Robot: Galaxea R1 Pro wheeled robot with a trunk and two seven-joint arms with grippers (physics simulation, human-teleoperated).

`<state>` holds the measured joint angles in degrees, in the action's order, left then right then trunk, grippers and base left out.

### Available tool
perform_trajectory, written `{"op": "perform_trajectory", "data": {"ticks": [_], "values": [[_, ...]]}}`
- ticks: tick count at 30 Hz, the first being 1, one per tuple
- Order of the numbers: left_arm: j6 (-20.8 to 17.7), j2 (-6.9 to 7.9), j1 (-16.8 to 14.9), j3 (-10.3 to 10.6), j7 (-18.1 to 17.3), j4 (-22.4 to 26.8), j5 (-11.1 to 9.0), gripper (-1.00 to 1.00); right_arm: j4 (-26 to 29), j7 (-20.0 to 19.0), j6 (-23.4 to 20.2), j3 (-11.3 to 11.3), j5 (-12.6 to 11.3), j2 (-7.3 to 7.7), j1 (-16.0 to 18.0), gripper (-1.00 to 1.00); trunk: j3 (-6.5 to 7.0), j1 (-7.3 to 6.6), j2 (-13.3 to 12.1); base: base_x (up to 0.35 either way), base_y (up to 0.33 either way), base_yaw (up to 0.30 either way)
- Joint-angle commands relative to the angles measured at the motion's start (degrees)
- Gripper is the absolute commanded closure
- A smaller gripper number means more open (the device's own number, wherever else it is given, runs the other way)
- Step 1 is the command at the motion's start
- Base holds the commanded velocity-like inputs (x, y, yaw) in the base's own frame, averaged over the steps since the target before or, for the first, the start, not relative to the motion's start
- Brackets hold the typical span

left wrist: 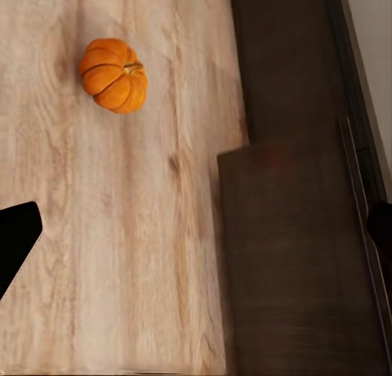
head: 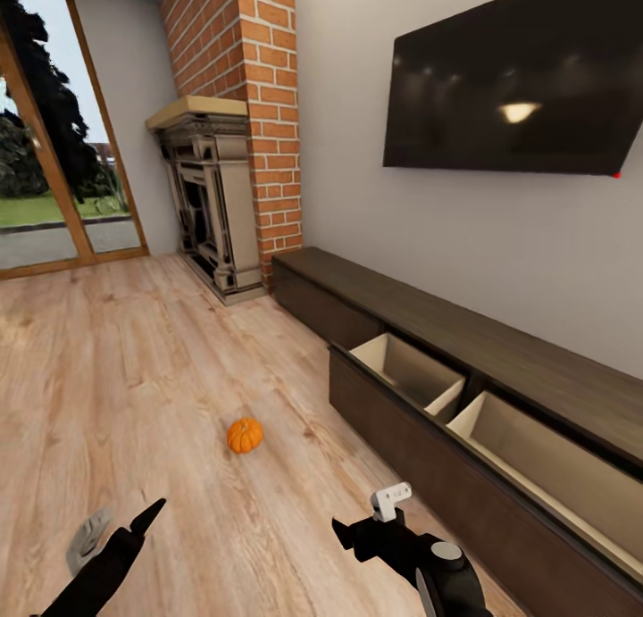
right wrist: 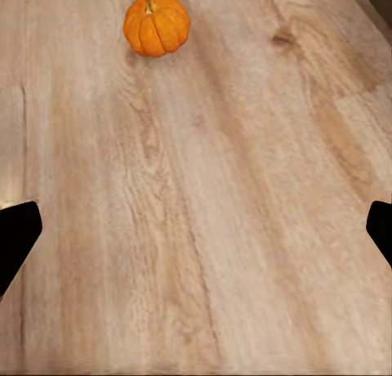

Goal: Place each of the two pumpkins and all three candles from the living room inside a cabinet in the living room (use any cabinet), then make sure every cabinet is closed, and position the cauldron so it is next to a table in the living room.

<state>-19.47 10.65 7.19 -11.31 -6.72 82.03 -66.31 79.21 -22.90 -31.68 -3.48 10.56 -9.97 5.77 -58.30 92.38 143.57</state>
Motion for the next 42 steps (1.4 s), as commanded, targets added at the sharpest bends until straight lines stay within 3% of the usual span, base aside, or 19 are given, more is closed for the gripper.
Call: {"op": "perform_trajectory", "data": {"ticks": [1,42], "values": [[-0.4,-0.01,0.0,-0.1,0.0,0.1,-0.5,-1.0,0.1,-0.4,-0.2,0.0,0.6,-0.02,0.0,-1.0,-0.04,-0.03,0.0,-0.255,-0.203,0.292],[-0.5,-0.11,0.0,0.4,0.4,-0.6,-0.5,-1.0,0.1,-0.4,-0.3,0.0,0.3,-0.02,0.2,-1.0,-0.04,-0.03,0.0,-0.017,-0.01,0.295]]}}
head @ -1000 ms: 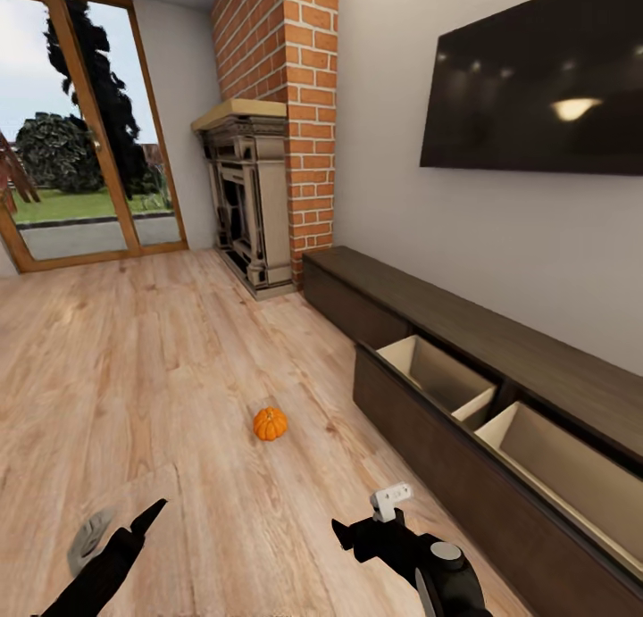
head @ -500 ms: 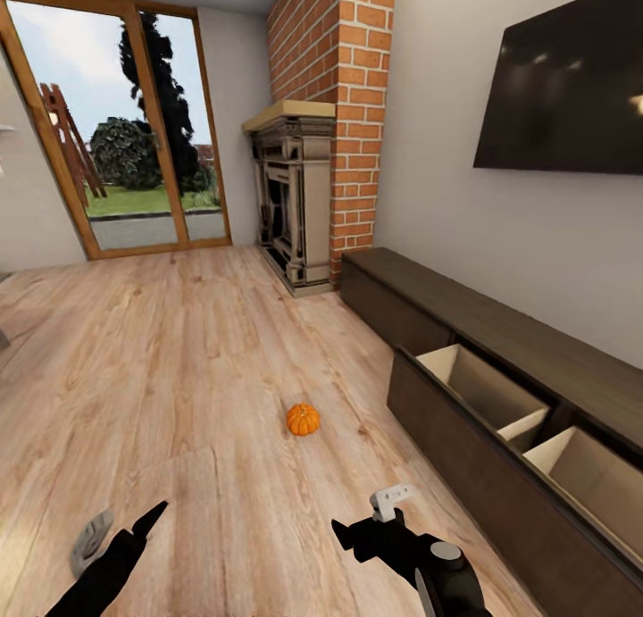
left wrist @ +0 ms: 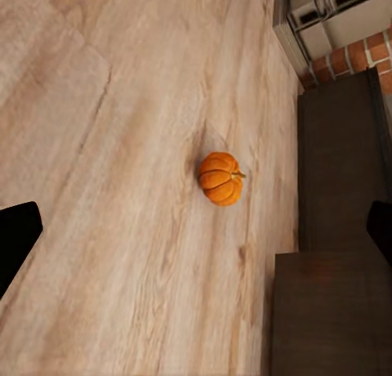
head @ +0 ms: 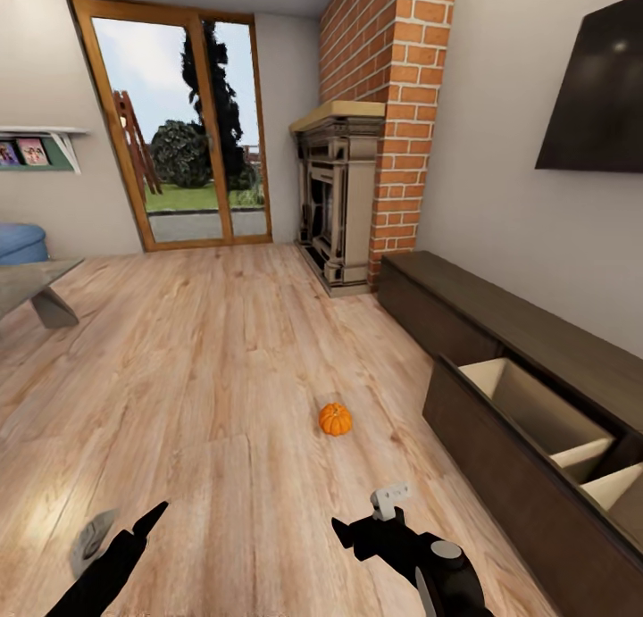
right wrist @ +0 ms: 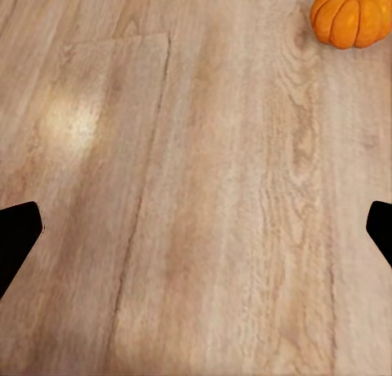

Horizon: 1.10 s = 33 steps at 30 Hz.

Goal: Place each of the two pumpkins and all three candles from the living room inside a cabinet in the living room (use any cabinet), then make sure every cabinet is closed, and position the cauldron so it is next to a table in the living room.

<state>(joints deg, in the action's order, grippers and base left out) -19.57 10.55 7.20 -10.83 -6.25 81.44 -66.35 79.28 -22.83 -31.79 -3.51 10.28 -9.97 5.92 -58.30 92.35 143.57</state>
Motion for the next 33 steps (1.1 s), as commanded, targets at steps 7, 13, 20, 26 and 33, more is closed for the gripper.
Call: {"op": "perform_trajectory", "data": {"ticks": [7,13,20,26,33], "values": [[-0.3,-0.05,0.0,-0.1,-0.2,0.0,-0.2,-1.0,0.1,-0.5,-0.2,0.1,0.5,-0.03,0.1,-1.0,-0.05,-0.01,0.0,0.0,0.0,0.296],[-0.3,-0.08,0.0,0.0,-0.3,0.0,0.0,-1.0,0.1,-0.5,-0.2,0.1,0.5,-0.03,0.1,-1.0,-0.05,-0.01,0.0,0.0,0.0,0.295],[-0.3,-0.08,0.0,0.1,-0.2,0.0,0.1,-1.0,0.1,-0.5,-0.2,0.1,0.5,-0.03,0.1,-1.0,-0.05,-0.01,0.0,0.0,0.0,0.296],[-0.3,-0.03,0.0,0.1,-0.2,-0.2,0.1,-1.0,0.1,-0.5,-0.2,0.1,0.5,-0.03,0.1,-1.0,-0.05,-0.01,0.0,0.0,0.015,0.296],[-0.3,-0.01,0.0,0.1,-0.3,-0.5,0.1,-1.0,0.1,-0.5,-0.2,0.1,0.5,-0.03,0.1,-1.0,-0.05,-0.01,0.0,0.0,0.207,0.296]]}}
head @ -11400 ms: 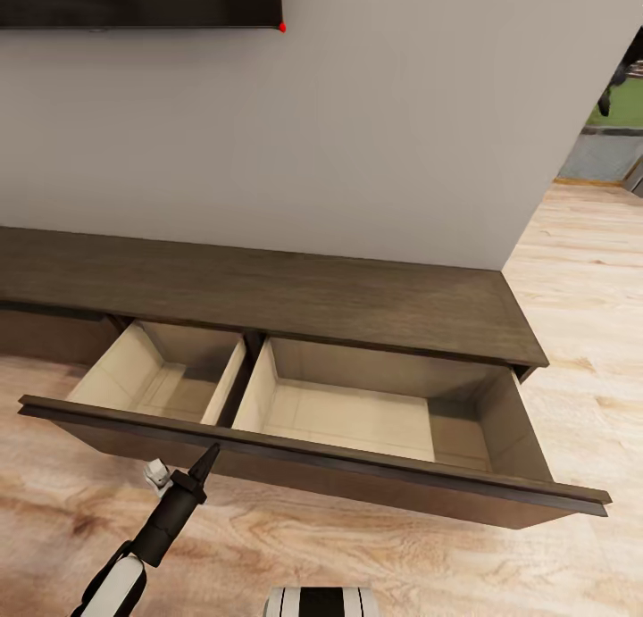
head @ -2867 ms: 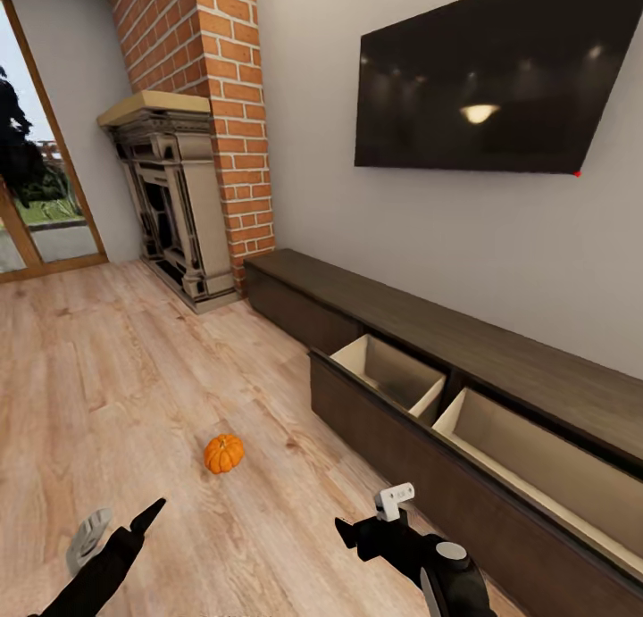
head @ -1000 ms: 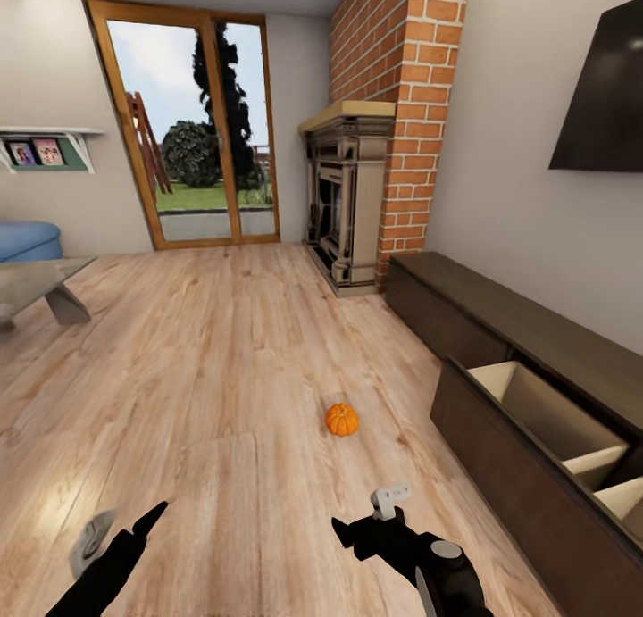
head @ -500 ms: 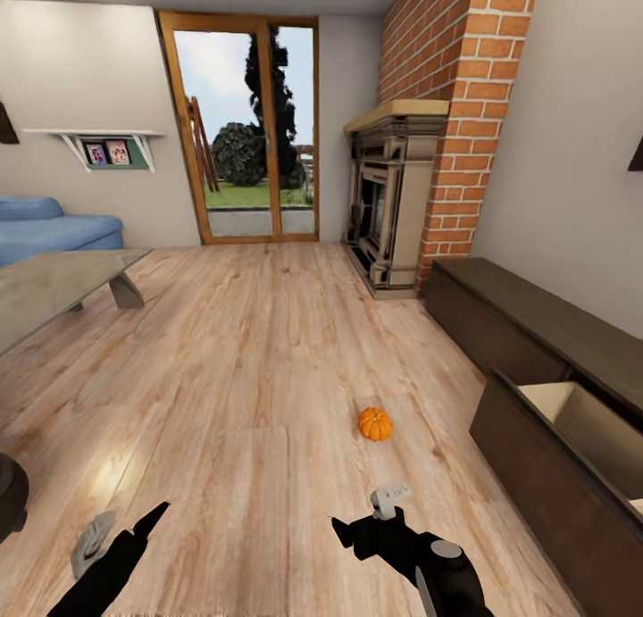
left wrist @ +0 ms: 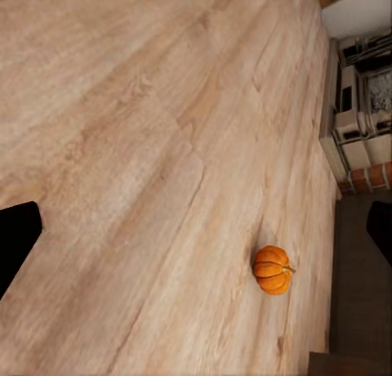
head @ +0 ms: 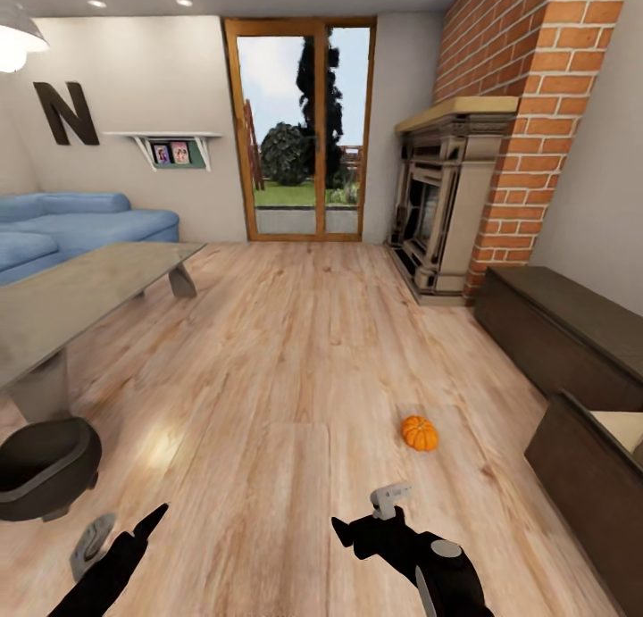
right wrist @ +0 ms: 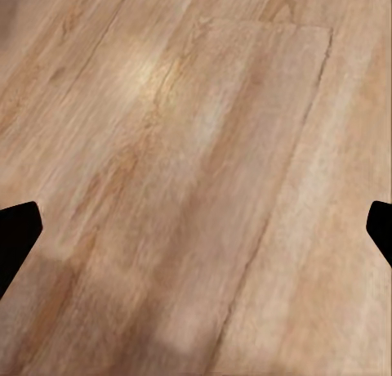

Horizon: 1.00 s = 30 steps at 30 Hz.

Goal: Place each of the two pumpkins and all three candles from the living room inside a cabinet in the living room (use any cabinet), then make sure every cabinet is closed, and position the cauldron so it is next to a table in the living room.

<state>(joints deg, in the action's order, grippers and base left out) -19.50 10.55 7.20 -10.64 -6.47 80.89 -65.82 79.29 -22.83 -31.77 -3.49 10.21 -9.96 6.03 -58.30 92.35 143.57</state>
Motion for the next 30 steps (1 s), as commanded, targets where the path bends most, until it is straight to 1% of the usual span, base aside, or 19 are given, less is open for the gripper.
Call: {"op": "perform_trajectory", "data": {"ticks": [1,12,18,23,30], "values": [[-0.4,-0.01,0.0,-0.1,-0.2,0.0,-0.4,-1.0,0.1,-0.5,-0.2,0.1,0.6,-0.04,0.0,-1.0,-0.04,-0.01,0.0,0.0,0.277,0.295],[-0.4,-0.09,0.0,-0.1,-0.2,-0.1,-1.2,-1.0,0.1,-0.5,-0.3,0.1,0.6,-0.04,0.1,-1.0,-0.04,-0.01,0.0,0.0,0.287,0.295],[-0.4,-0.02,0.0,-0.6,-0.2,-2.4,-1.3,-1.0,0.1,-0.5,-1.7,0.1,0.6,-0.04,0.1,-1.0,-0.04,-0.01,0.0,0.058,0.29,0.295],[-0.4,-0.04,0.0,-0.7,-0.1,-3.0,-1.2,-1.0,0.1,-0.5,-2.0,0.1,0.5,-0.04,0.1,-1.0,-0.04,-0.01,0.0,0.089,0.29,0.283],[-0.4,-0.08,0.0,-0.8,0.0,-3.2,-1.2,-1.0,0.1,-0.5,-2.6,0.2,0.4,-0.04,0.8,-1.0,-0.04,-0.01,0.0,0.02,0.292,0.044]]}}
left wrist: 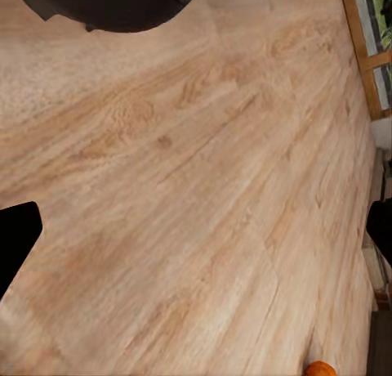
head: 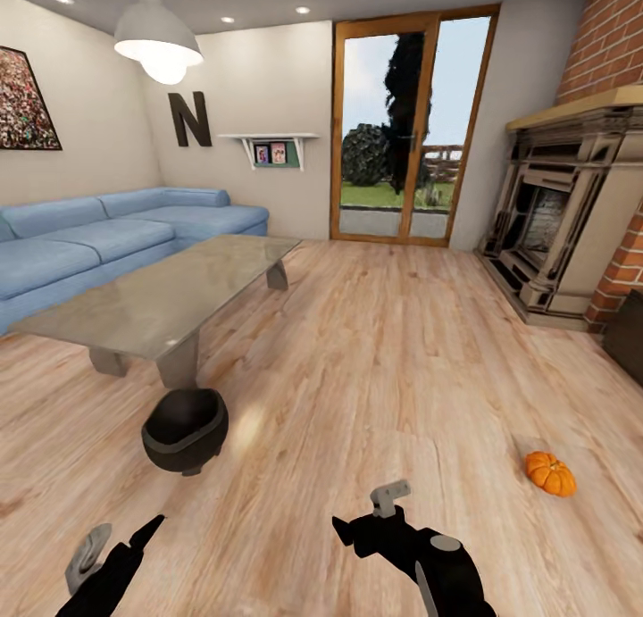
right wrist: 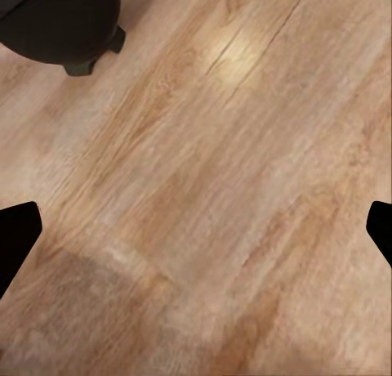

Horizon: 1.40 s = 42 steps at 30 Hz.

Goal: Place each of the two pumpkins and all three candles from the living room inside a cabinet in the living room (use any cabinet), then make sure every cabinet is closed, and position the cauldron so it is next to a table in the living room.

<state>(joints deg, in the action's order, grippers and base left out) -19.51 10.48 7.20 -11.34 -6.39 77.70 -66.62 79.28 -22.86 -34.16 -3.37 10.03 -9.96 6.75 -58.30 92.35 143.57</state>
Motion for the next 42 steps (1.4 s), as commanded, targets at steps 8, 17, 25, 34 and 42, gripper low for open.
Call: {"op": "perform_trajectory", "data": {"ticks": [8,17,25,34,42], "values": [[-0.4,0.03,0.0,-0.1,0.0,0.0,-0.4,-1.0,0.7,-0.6,-0.6,0.1,0.5,-0.04,0.0,-1.0,-0.05,-0.01,0.0,0.001,0.309,0.004],[-3.0,0.28,-0.5,0.5,1.8,-0.7,-0.1,-1.0,5.1,-0.6,-8.1,0.0,0.5,-0.04,0.1,-1.0,-0.05,-0.01,0.0,0.083,0.304,0.144],[-10.7,0.2,-2.4,2.4,8.0,2.2,3.8,-1.0,9.3,-0.5,-9.0,-3.8,1.0,-0.04,0.1,-1.0,-0.05,-0.01,0.0,0.176,0.266,0.283],[-9.3,0.11,-2.7,10.1,28.0,13.4,12.5,-1.0,11.9,0.3,-9.5,-7.3,1.5,-0.04,0.1,-1.0,-0.18,-0.01,0.0,0.134,0.198,0.297],[-4.0,0.27,-2.4,12.9,29.0,14.3,15.9,-1.0,13.1,0.4,-9.7,-9.7,1.7,-0.04,0.0,-1.0,-0.35,-0.01,0.0,0.015,0.025,0.297]]}}
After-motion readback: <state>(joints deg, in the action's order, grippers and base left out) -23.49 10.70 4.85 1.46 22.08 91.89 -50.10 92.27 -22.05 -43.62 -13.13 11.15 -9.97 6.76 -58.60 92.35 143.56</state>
